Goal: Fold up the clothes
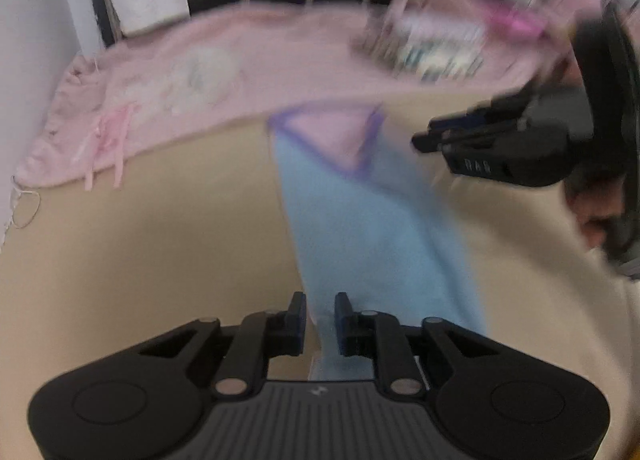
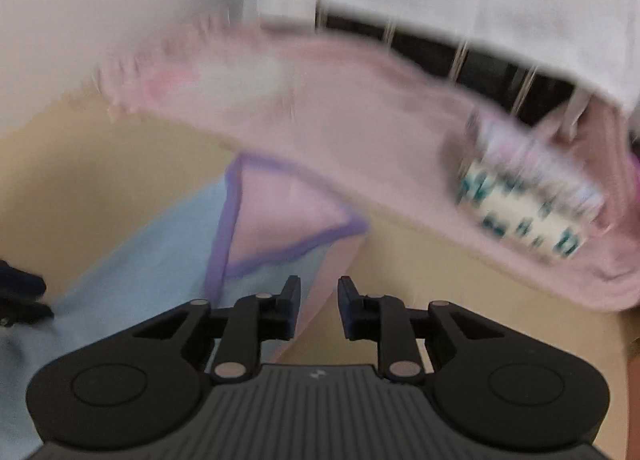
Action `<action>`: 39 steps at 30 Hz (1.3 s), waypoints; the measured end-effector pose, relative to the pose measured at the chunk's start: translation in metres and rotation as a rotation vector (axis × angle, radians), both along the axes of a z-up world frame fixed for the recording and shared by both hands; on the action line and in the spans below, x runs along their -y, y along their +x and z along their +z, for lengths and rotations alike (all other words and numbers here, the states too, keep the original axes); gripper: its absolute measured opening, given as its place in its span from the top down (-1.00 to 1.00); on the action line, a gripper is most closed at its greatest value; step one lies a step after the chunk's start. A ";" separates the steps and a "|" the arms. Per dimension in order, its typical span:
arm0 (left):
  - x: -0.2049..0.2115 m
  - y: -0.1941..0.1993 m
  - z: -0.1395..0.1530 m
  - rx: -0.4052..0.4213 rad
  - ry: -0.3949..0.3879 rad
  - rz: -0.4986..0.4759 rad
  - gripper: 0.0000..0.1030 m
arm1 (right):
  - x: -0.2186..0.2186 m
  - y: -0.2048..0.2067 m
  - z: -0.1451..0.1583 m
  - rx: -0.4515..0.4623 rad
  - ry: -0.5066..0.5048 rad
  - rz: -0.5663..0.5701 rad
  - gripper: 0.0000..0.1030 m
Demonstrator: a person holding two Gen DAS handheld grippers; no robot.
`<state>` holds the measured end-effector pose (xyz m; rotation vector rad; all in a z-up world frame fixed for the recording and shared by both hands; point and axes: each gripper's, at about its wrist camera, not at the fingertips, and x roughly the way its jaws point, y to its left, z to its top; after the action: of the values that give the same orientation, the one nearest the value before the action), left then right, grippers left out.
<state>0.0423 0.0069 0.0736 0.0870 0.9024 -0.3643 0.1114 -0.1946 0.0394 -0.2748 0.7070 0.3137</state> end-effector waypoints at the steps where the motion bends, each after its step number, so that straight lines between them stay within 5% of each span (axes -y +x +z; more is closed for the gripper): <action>1: -0.016 -0.015 0.003 0.017 -0.028 -0.006 0.25 | 0.002 -0.020 0.010 0.031 0.035 0.008 0.56; 4: -0.059 -0.062 -0.002 0.055 -0.067 -0.007 0.00 | -0.003 -0.085 0.018 0.032 0.113 0.084 0.56; 8: -0.078 -0.108 -0.040 -0.001 -0.131 0.025 0.23 | -0.035 -0.158 -0.001 -0.001 0.180 0.175 0.56; 12: -0.063 -0.154 -0.047 0.019 -0.197 0.015 0.56 | -0.062 -0.185 -0.021 -0.035 0.161 0.210 0.56; 17: -0.033 -0.207 -0.041 0.037 -0.185 -0.128 0.54 | -0.047 -0.208 -0.025 0.018 0.078 0.172 0.24; 19: -0.040 -0.220 -0.034 0.099 -0.206 -0.210 0.41 | -0.025 -0.226 -0.014 0.058 0.115 0.198 0.24; 21: -0.050 -0.228 -0.030 0.174 -0.202 -0.286 0.08 | -0.006 -0.254 -0.003 0.104 0.146 0.287 0.18; 25: -0.055 -0.237 -0.041 0.259 -0.098 -0.438 0.08 | 0.005 -0.312 -0.001 0.130 0.099 0.485 0.11; 31: -0.039 -0.249 -0.064 0.346 -0.045 -0.661 0.06 | -0.019 -0.348 -0.019 0.150 0.083 0.574 0.30; 34: -0.037 -0.256 -0.065 0.353 0.003 -0.675 0.07 | -0.033 -0.355 -0.026 0.155 0.082 0.609 0.33; 39: -0.046 -0.279 -0.063 0.529 0.121 -0.726 -0.16 | -0.010 -0.361 -0.021 0.210 0.130 0.552 0.09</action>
<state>-0.2365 0.0530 0.0107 0.6042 0.3373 -0.9112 -0.2500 -0.1843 0.0188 -0.3709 0.3902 0.8400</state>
